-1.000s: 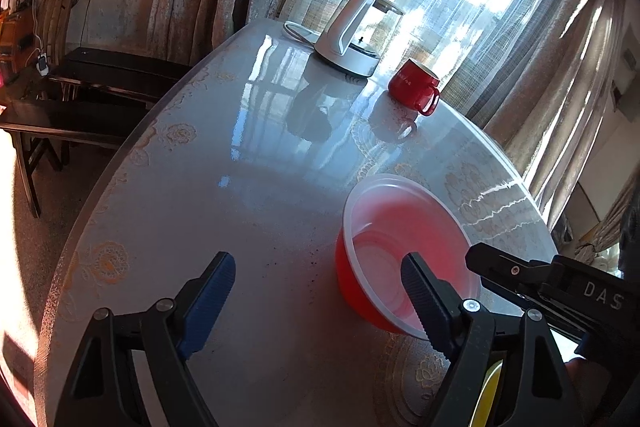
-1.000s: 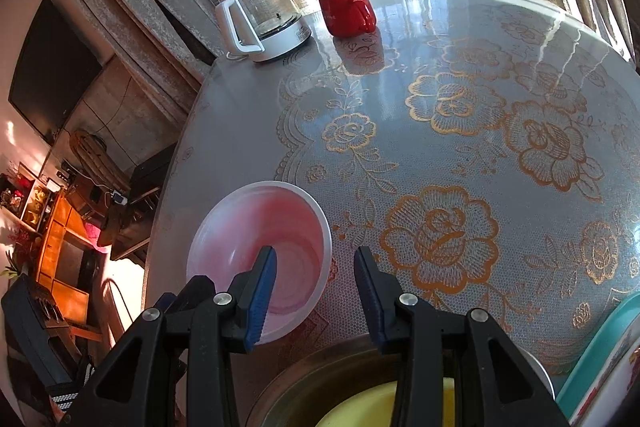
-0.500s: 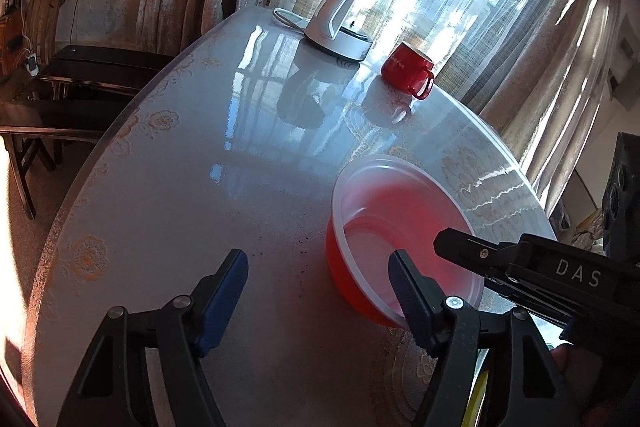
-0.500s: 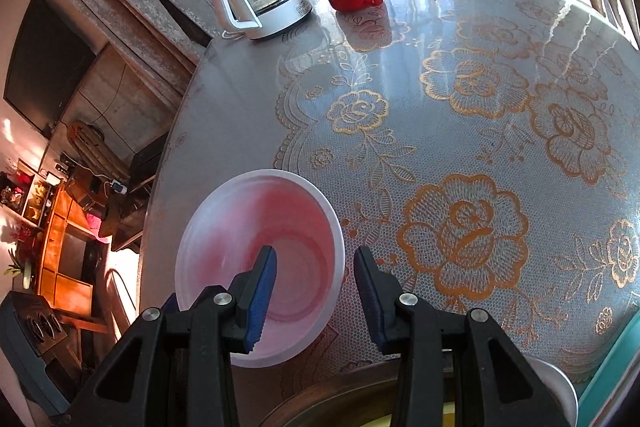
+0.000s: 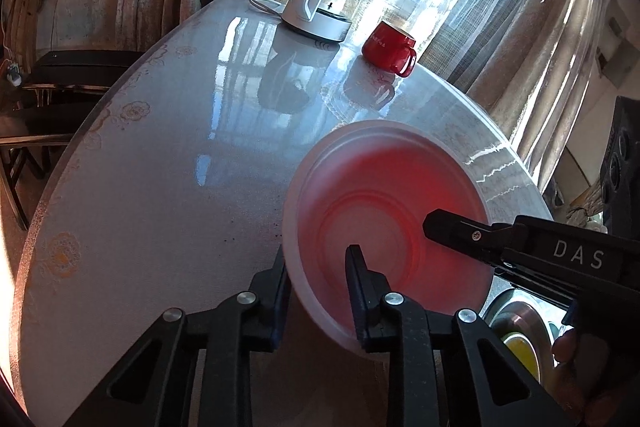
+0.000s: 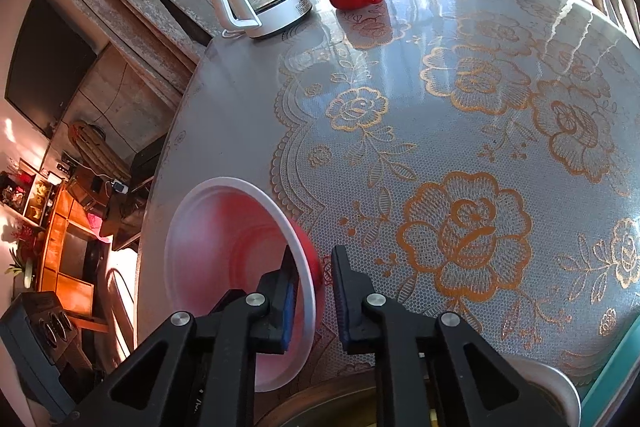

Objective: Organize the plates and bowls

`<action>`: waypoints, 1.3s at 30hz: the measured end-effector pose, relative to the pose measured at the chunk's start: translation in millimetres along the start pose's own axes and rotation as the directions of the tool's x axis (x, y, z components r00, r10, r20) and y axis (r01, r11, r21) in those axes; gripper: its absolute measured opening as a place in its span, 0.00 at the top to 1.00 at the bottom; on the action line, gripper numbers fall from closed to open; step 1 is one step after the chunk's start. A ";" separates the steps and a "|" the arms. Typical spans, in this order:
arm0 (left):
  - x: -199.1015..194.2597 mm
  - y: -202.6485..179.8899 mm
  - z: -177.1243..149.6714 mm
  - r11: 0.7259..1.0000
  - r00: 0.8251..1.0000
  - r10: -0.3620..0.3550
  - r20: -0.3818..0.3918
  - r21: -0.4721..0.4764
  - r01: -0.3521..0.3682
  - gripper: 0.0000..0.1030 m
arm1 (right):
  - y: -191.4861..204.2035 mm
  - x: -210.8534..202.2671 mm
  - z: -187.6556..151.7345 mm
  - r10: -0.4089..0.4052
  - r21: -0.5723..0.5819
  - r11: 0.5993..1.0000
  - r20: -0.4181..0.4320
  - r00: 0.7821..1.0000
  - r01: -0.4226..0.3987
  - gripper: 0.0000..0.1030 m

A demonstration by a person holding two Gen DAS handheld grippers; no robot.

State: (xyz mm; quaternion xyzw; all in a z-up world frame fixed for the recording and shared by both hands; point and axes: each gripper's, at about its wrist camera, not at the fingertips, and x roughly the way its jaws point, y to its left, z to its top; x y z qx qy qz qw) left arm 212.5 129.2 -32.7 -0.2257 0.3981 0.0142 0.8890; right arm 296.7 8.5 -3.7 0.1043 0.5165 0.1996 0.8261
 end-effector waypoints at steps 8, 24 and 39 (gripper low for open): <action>-7.8 1.2 0.3 1.000 0.999 0.003 0.046 0.005 -0.003 0.78 | 3.0 -8.2 -0.5 0.014 -0.003 1.000 0.034 0.999 -0.014 0.86; -44.8 -7.0 1.6 0.996 0.971 -0.080 0.226 0.059 0.069 0.78 | 12.7 -49.8 -16.3 0.052 -0.009 0.999 0.135 0.990 -0.051 0.86; -64.4 -36.4 -8.5 0.969 0.945 -0.193 0.263 0.202 0.142 0.78 | -4.7 -98.1 -40.8 0.058 0.048 0.996 0.225 0.973 -0.070 0.84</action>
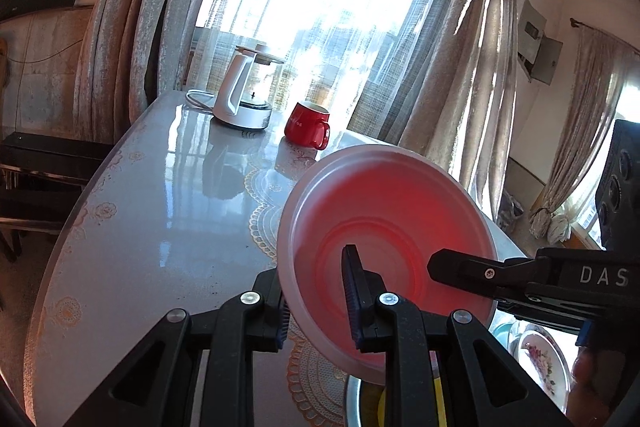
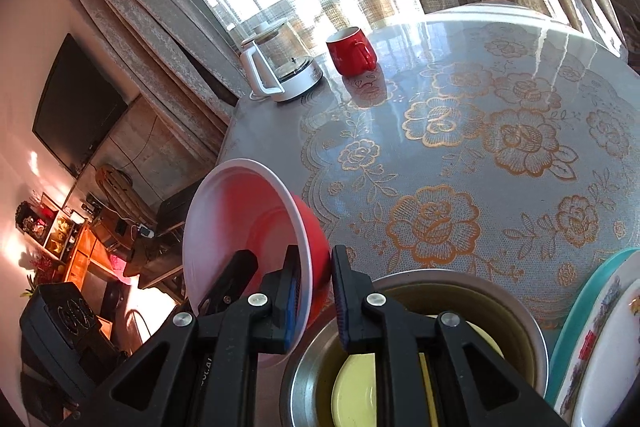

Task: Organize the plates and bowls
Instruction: 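Lift and carry the red-and-pink bowl with the right tool over the yellow bowl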

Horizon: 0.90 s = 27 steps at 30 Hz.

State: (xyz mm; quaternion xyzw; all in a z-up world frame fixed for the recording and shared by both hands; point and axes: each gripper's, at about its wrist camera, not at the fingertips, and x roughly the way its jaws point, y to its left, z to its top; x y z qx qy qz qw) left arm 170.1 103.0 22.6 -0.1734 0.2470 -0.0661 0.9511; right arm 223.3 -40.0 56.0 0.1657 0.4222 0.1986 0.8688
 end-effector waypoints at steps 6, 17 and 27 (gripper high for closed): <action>-1.3 -19.9 -6.9 0.997 0.999 -0.033 -0.015 0.071 0.034 0.78 | -15.8 -15.9 -8.9 -0.012 0.041 0.999 0.018 1.000 0.011 0.84; -8.9 -44.7 -20.2 0.985 0.994 -0.102 -0.047 0.138 0.107 0.78 | -37.8 -43.7 -28.2 -0.037 0.089 0.996 0.046 0.998 0.033 0.83; -14.5 -54.8 -25.9 0.974 0.990 -0.128 -0.067 0.179 0.138 0.78 | -45.7 -56.8 -44.3 -0.052 0.091 0.995 0.046 0.998 0.048 0.83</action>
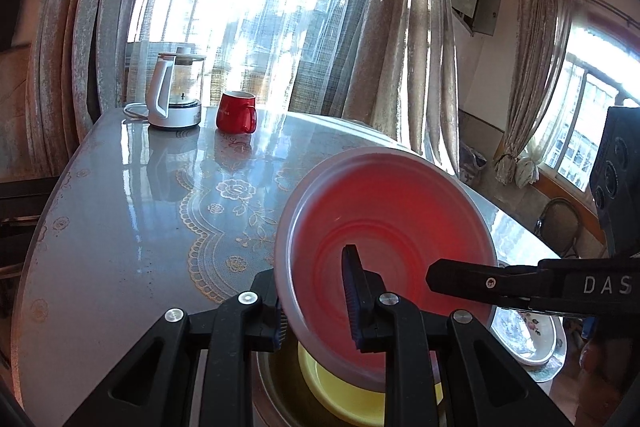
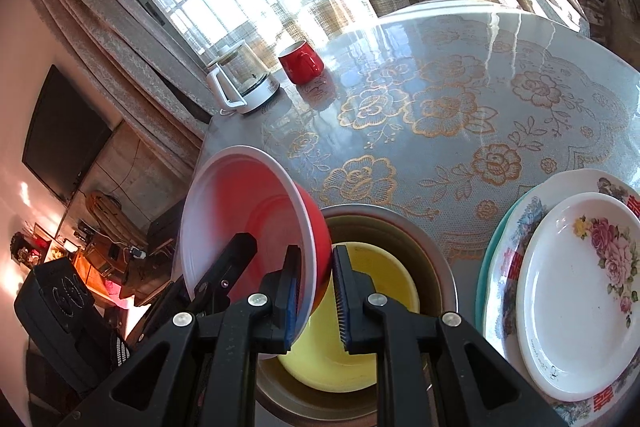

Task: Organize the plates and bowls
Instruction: 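Lift and carry the red-and-pink bowl with the right tool over the yellow bowl, then lower the red-and-pink bowl into the yellow bowl with the right tool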

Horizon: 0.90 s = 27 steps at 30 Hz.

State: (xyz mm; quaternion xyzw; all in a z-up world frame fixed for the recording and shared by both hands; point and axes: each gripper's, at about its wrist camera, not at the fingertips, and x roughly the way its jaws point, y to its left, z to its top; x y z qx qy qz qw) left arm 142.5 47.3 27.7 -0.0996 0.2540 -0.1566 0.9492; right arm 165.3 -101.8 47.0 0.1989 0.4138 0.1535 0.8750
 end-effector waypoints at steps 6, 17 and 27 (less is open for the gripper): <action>-1.9 -3.4 -2.9 1.000 1.000 -0.021 -0.009 0.011 0.021 0.78 | -2.8 -8.0 -7.0 0.007 -0.005 1.000 0.001 1.000 -0.007 0.83; -2.6 -1.6 -6.0 0.996 0.995 -0.092 -0.039 -0.009 0.092 0.78 | -11.2 -16.3 -14.9 0.024 0.018 1.000 -0.013 1.000 -0.023 0.83; -5.2 -10.0 -14.2 0.994 0.992 -0.105 -0.071 0.029 0.107 0.78 | -22.1 -14.0 -21.6 0.035 0.055 0.998 -0.044 0.998 -0.033 0.83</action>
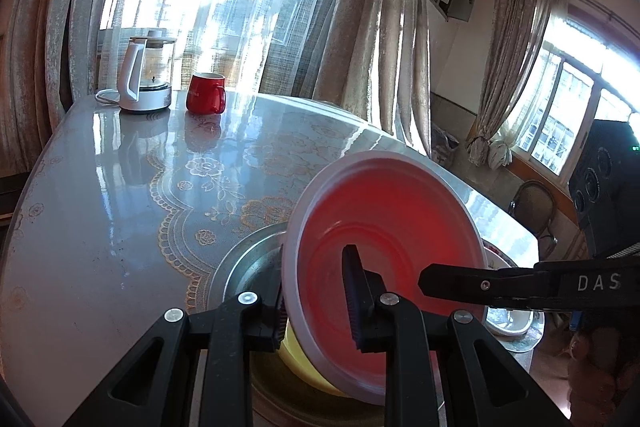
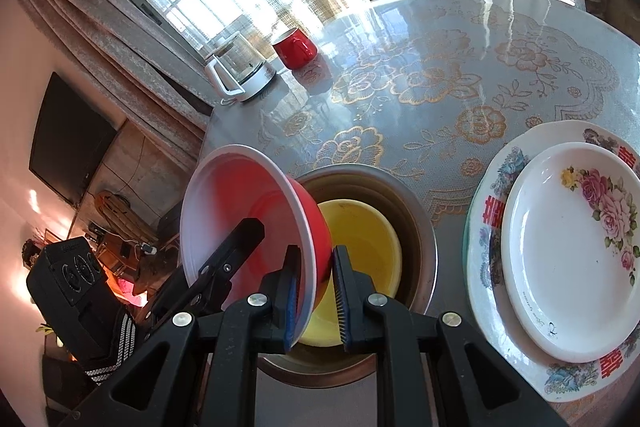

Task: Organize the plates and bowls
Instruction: 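Lower the red-and-pink bowl into the yellow bowl with the right tool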

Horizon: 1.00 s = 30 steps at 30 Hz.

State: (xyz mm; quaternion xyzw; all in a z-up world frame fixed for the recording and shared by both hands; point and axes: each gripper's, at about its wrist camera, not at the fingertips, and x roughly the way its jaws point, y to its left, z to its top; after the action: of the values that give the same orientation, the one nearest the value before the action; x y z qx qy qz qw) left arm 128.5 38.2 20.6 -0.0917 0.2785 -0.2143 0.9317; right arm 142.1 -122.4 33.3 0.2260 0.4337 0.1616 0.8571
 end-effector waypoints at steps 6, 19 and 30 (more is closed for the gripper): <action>5.6 -5.9 -3.9 0.999 0.999 0.026 -0.039 0.042 -0.025 0.78 | -13.2 5.2 -3.6 -0.012 0.041 0.999 -0.025 1.000 0.013 0.83; -2.1 16.4 1.7 0.996 0.999 0.043 0.003 -0.079 -0.042 0.52 | -21.3 14.2 -5.1 -0.065 0.040 0.997 -0.017 0.998 0.066 0.75; -12.6 37.1 7.9 0.980 0.990 0.128 0.052 -0.161 -0.119 0.33 | -18.3 7.6 -1.9 -0.100 0.003 0.995 0.012 0.995 0.100 0.74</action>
State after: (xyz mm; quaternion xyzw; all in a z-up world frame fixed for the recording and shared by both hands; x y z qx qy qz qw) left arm 136.3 77.3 22.5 -0.1540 0.2707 -0.1305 0.9413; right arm 146.4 -133.7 17.5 0.2059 0.4395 0.1168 0.8665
